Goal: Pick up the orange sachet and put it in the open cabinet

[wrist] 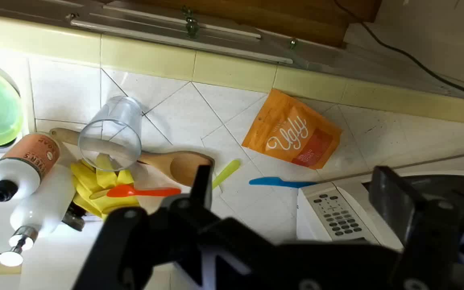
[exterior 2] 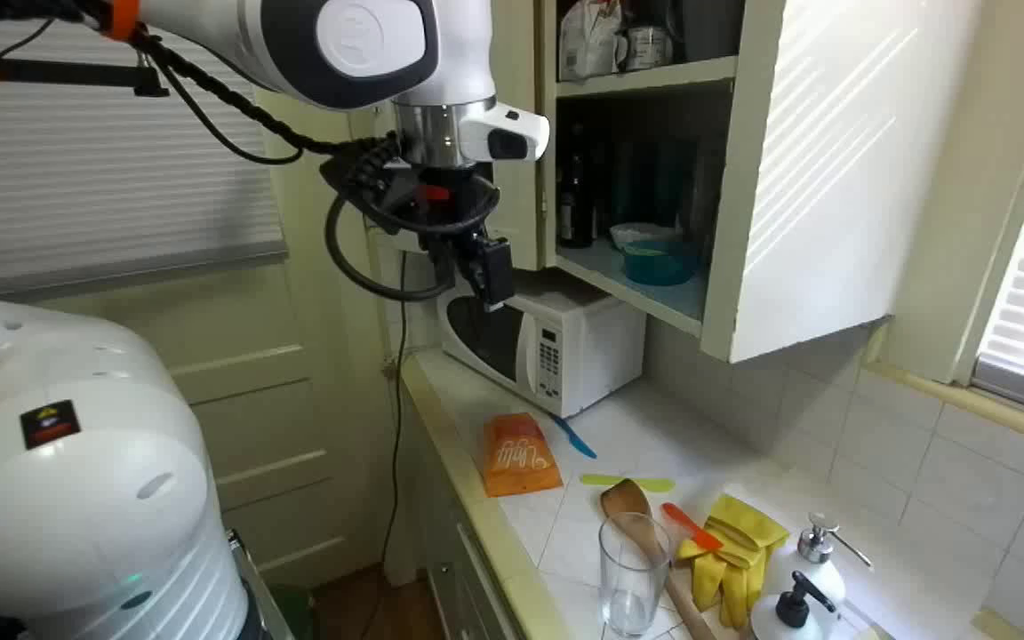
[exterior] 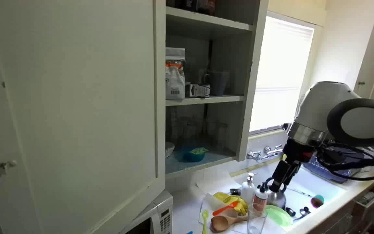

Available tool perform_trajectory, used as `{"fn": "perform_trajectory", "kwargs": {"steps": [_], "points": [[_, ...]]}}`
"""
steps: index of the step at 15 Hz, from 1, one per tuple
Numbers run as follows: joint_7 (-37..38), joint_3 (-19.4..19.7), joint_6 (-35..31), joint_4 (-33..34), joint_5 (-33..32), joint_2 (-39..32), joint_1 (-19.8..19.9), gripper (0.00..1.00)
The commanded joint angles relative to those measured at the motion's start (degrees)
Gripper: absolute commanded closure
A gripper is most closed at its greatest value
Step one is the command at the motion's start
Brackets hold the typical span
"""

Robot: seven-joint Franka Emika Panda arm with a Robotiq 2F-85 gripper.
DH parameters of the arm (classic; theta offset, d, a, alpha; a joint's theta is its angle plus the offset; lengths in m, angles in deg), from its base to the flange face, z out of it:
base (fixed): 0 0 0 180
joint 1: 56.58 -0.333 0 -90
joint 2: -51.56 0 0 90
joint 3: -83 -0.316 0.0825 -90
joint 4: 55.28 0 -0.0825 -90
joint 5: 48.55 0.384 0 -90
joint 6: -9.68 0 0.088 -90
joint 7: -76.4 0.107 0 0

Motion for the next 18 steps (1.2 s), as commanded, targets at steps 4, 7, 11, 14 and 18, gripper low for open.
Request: {"fn": "perform_trajectory", "kwargs": {"steps": [4, 7, 11, 14, 18], "points": [[-0.43, -0.52, 0.27, -1.21, 0.47, -0.52, 0.6, 0.0], [-0.43, -0.52, 0.27, -1.21, 0.47, -0.66, 0.6, 0.0], [-6.69, 3.72, -5.5, 0.87, 5.25, -10.01, -3.2, 0.0], [-10.01, 4.34, -16.49, 0.54, 7.0, -19.48, -4.39, 0.0], [-15.34, 5.25, -21.87, 3.34, 10.31, -33.68, -7.57, 0.0]]}}
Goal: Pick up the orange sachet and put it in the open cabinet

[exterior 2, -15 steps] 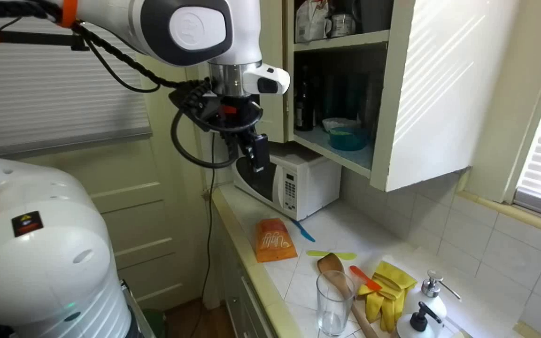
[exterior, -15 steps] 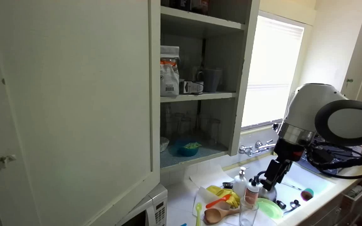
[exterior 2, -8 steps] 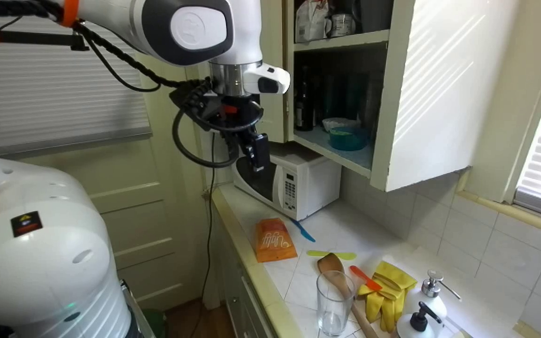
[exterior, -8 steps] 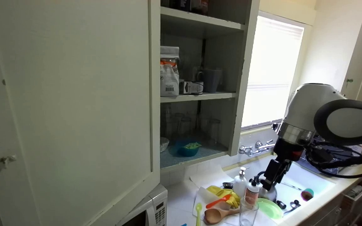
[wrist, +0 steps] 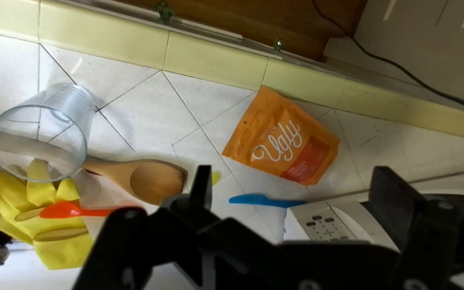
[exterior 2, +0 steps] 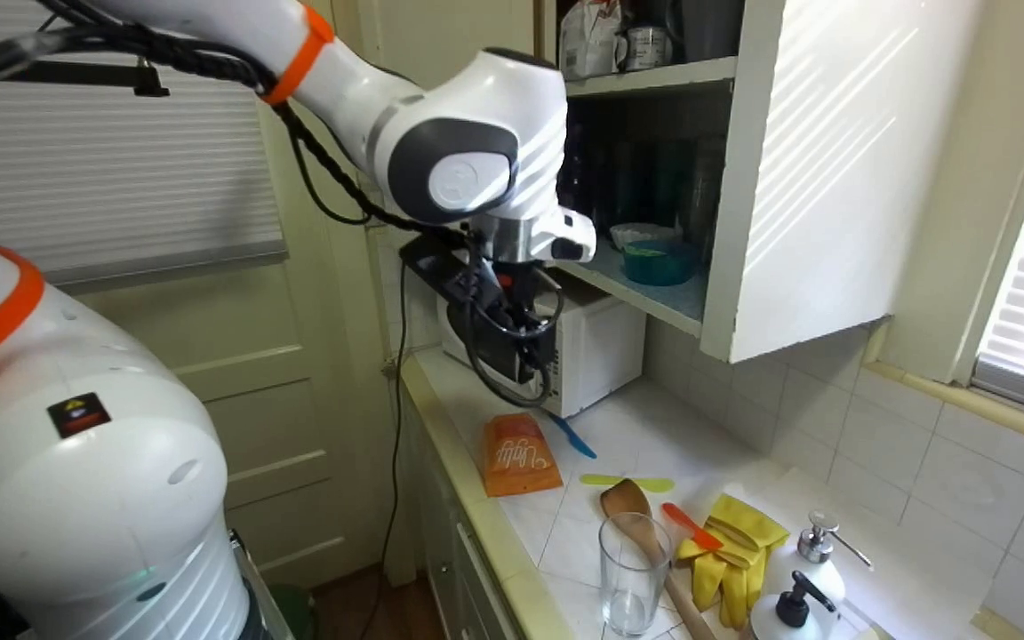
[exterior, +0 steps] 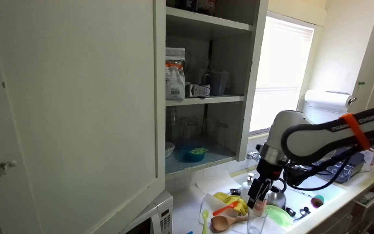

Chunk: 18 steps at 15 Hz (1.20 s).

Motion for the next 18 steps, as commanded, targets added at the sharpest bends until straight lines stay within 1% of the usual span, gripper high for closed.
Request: {"fn": "perform_trajectory", "kwargs": {"steps": [1, 3, 5, 6, 8, 9, 14, 15, 16, 18], "points": [[-5.7, 0.35, -4.31, 3.99, 3.3, -14.81, -2.92, 0.0], [-9.34, -0.12, -4.61, 6.34, 3.87, -21.76, -3.63, 0.0], [-10.21, -1.81, -5.74, 9.2, 3.38, -28.72, -3.0, 0.0], [-7.83, -2.52, -4.53, 4.96, 2.05, -20.47, -1.25, 0.0], [-8.46, -3.61, -4.78, 7.39, 1.89, -25.86, -0.87, 0.0], [-8.56, -3.88, -4.81, 8.3, 1.82, -27.38, -0.73, 0.0], [-8.68, -4.04, -4.82, 9.33, 1.77, -28.47, -0.63, 0.0], [-12.77, -4.3, -7.13, 10.51, 4.45, -31.03, -0.93, 0.0], [-15.29, -4.8, -9.62, 11.29, 4.7, -33.29, -0.87, 0.0], [-23.84, -6.41, -16.25, 12.31, 8.13, -37.22, -1.25, 0.0]]}}
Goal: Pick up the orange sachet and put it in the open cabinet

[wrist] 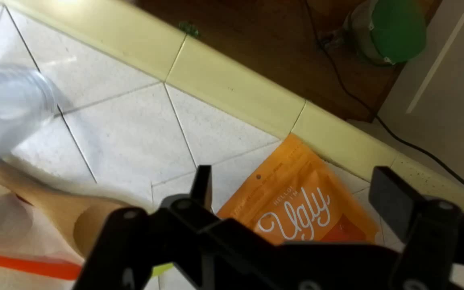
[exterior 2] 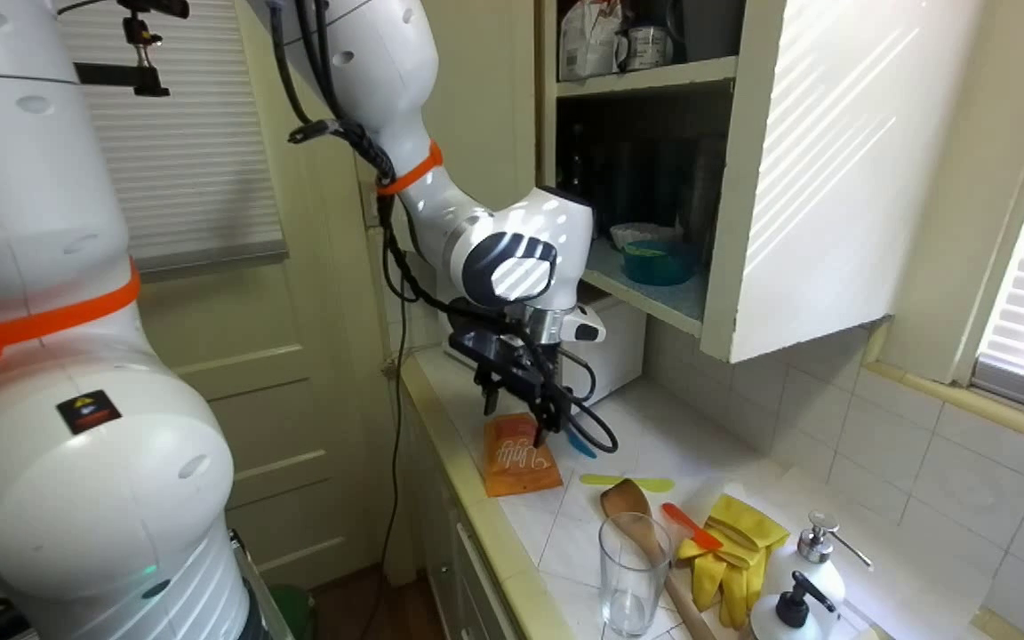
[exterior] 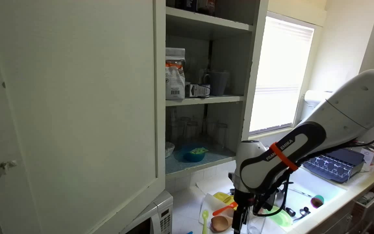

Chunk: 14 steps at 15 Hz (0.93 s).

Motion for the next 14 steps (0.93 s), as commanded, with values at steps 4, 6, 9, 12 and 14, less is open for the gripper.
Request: {"fn": "perform_trajectory", "kwargs": {"steps": [4, 6, 9, 12, 14], "points": [[-23.33, -8.35, -18.96, 6.3, 5.9, -17.95, 4.05, 0.0], [-28.86, -12.98, -22.2, 9.65, 5.83, -23.57, 8.45, 0.0], [-26.09, -16.75, -21.09, 8.73, 3.01, -22.33, 11.88, 0.0], [-30.73, -20.94, -20.99, 13.34, 4.61, -27.54, 16.84, 0.0], [-31.39, -21.07, -22.06, 14.56, 4.7, -29.11, 17.5, 0.0]]}}
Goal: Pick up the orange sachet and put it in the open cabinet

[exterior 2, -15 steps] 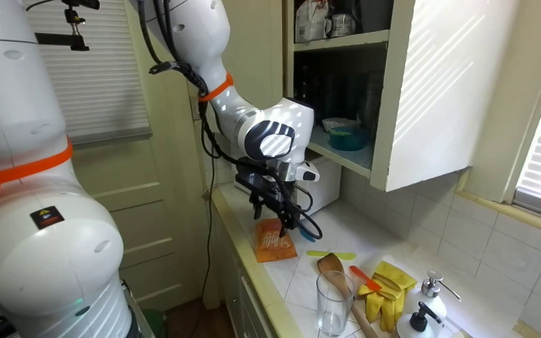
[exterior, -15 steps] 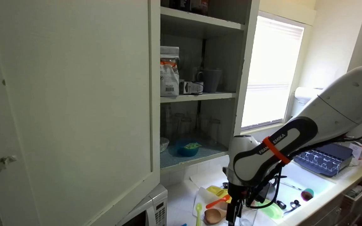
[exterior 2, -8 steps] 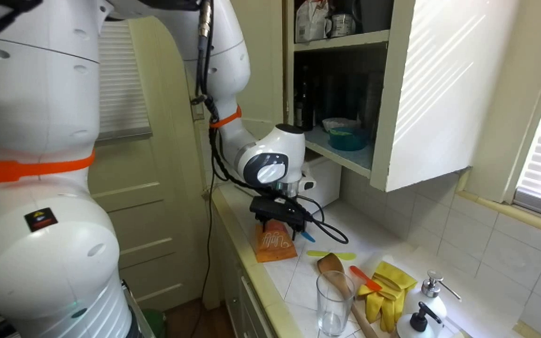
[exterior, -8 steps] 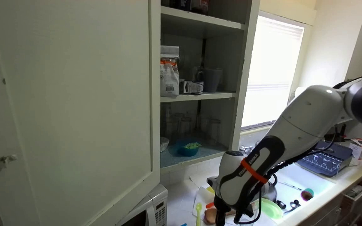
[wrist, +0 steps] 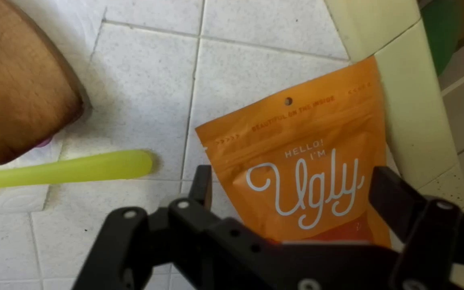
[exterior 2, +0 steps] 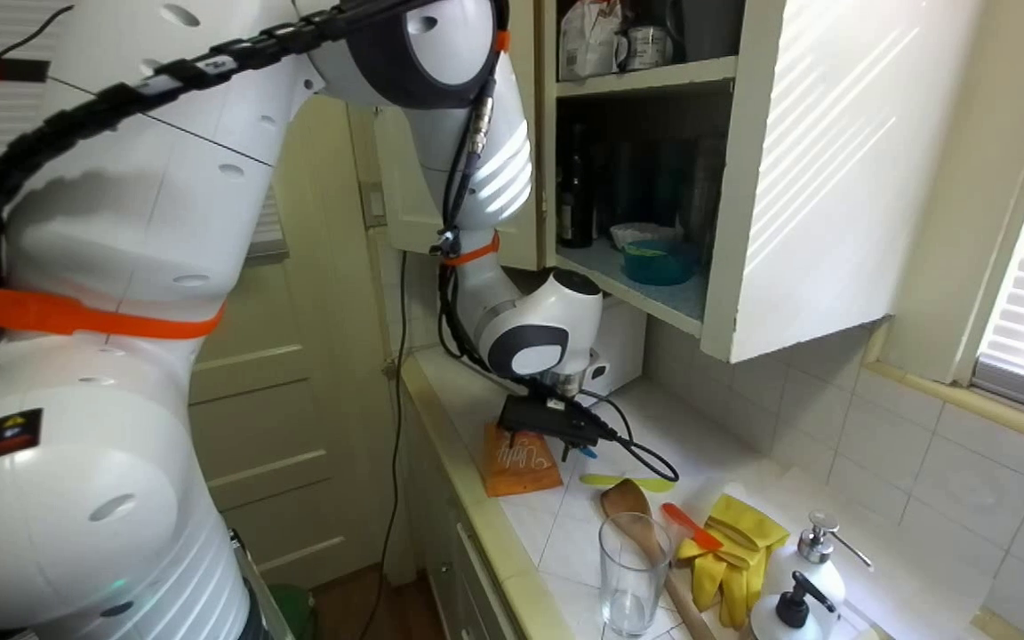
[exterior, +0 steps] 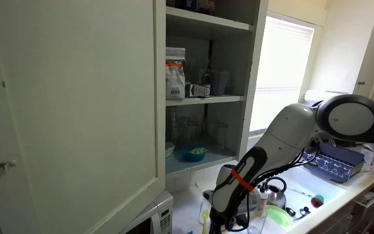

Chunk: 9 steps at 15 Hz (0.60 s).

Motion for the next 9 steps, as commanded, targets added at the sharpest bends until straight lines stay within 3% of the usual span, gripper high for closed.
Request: {"fn": "perform_trajectory", "kwargs": {"steps": [1, 9], "points": [[0.25, -2.37, -0.21, 1.58, -1.84, -2.2, 3.2, 0.0], [-0.61, -2.46, -1.1, 6.83, -7.67, -9.95, 5.13, 0.0]]}}
